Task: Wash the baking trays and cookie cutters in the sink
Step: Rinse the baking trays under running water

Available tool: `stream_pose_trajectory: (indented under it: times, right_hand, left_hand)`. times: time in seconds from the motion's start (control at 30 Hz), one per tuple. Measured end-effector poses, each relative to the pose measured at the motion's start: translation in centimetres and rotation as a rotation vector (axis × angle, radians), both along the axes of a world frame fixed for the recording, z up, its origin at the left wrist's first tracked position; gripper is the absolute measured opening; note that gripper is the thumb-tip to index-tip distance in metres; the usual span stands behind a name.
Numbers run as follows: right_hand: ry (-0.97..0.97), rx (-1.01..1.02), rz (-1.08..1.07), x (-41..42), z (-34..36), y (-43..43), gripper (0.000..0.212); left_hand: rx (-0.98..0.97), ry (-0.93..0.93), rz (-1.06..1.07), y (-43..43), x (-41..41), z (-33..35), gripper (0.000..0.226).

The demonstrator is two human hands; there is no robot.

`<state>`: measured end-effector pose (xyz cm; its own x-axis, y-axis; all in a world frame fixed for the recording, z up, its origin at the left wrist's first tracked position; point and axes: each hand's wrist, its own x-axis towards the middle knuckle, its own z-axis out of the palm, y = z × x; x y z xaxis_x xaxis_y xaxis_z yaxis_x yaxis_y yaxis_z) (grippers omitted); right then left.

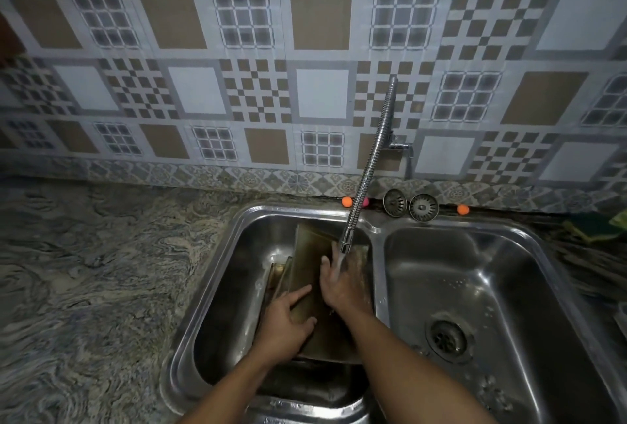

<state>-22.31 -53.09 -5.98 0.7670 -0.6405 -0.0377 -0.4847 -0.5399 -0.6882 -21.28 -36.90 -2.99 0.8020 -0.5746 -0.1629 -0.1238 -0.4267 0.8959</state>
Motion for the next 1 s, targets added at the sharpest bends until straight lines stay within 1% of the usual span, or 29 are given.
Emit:
stream_pose_trajectory:
  times: [0.03,0.1,0.13,0.2,0.27,0.33,0.4,0.43,0.47,0.5,0.57,0.6,0.63,0.7,0.73,0.8,0.83,0.9,0.97,1.0]
  right_hand:
    - [-0.015,-0.018,0.087,0.4,-0.1,-0.2,0.06]
    - [-0.073,-0.049,0.376,1.1,-0.8,0.1,0.052]
    - [-0.09,-0.071,0.51,1.0,-1.4,0.6,0.049]
    - [-0.102,-0.09,0.622,-0.5,-1.1,1.1,0.043]
    - [-0.132,-0.158,0.65,-1.8,-0.8,0.0,0.035]
    - [-0.077,-0.213,0.543,-1.7,-0.2,-2.3,0.035]
    - [0.084,-0.277,0.346,-0.5,0.4,-4.6,0.041]
    - [0.162,-0.259,0.266,0.1,0.5,-5.1,0.044]
    - [0.214,-0.229,0.236,0.6,0.4,-5.1,0.048]
    - [0.249,-0.183,0.264,0.8,0.3,-4.5,0.052]
    - [0.251,-0.148,0.412,0.8,-0.6,-2.5,0.061]
    - [0.245,-0.126,0.483,0.4,-0.6,-1.7,0.061]
    - [0.228,-0.096,0.521,-0.3,-0.1,-1.4,0.057]
    - [0.186,-0.06,0.543,-1.8,0.8,-1.9,0.043]
    - [0.175,-0.082,0.571,-2.8,1.7,-2.1,0.037]
    - [0.173,-0.153,0.615,-4.5,2.3,-2.8,0.024]
    - [0.165,-0.149,0.58,-5.4,2.1,-3.2,0.017]
    - [0.167,-0.092,0.411,-7.1,1.8,-4.1,0.01]
    - [0.194,-0.088,0.235,-8.7,0.8,-5.6,0.013]
    - [0.202,-0.083,0.169,-9.3,0.3,-6.3,0.02]
  left_hand:
    - [-0.035,0.014,0.005,-0.1,0.3,0.2,0.066]
    - [-0.093,0.033,0.019,-0.2,0.9,0.2,0.072]
    - [-0.118,0.052,0.051,-0.4,1.1,0.2,0.07]
    - [-0.179,0.13,0.162,-0.9,1.6,-0.1,0.06]
    - [-0.194,0.166,0.224,-1.6,1.9,-0.6,0.05]
    - [-0.169,0.16,0.197,-2.5,1.9,-0.4,0.046]
    - [-0.153,0.147,0.165,-3.4,1.7,-0.5,0.047]
    - [-0.149,0.145,0.151,-4.0,1.4,-0.5,0.046]
    - [-0.153,0.154,0.151,-4.6,1.1,-0.6,0.045]
    - [-0.168,0.186,0.156,-5.3,0.7,-0.6,0.044]
    - [-0.216,0.254,0.194,-6.7,0.3,-0.5,0.042]
    - [-0.231,0.27,0.229,-7.3,0.2,-0.5,0.041]
    - [-0.248,0.289,0.268,-7.9,0.3,-0.4,0.04]
    - [-0.242,0.321,0.321,-8.7,0.4,-0.8,0.041]
    - [-0.232,0.337,0.327,-8.9,0.4,-0.7,0.04]
    - [-0.205,0.325,0.343,-9.1,0.9,-0.8,0.05]
    - [-0.181,0.31,0.344,-9.1,1.2,-1.0,0.056]
    - [-0.124,0.27,0.333,-9.4,1.5,-1.2,0.061]
    - [-0.091,0.19,0.278,-10.1,1.2,-0.6,0.059]
    - [-0.072,0.142,0.24,-10.5,1.1,-0.4,0.055]
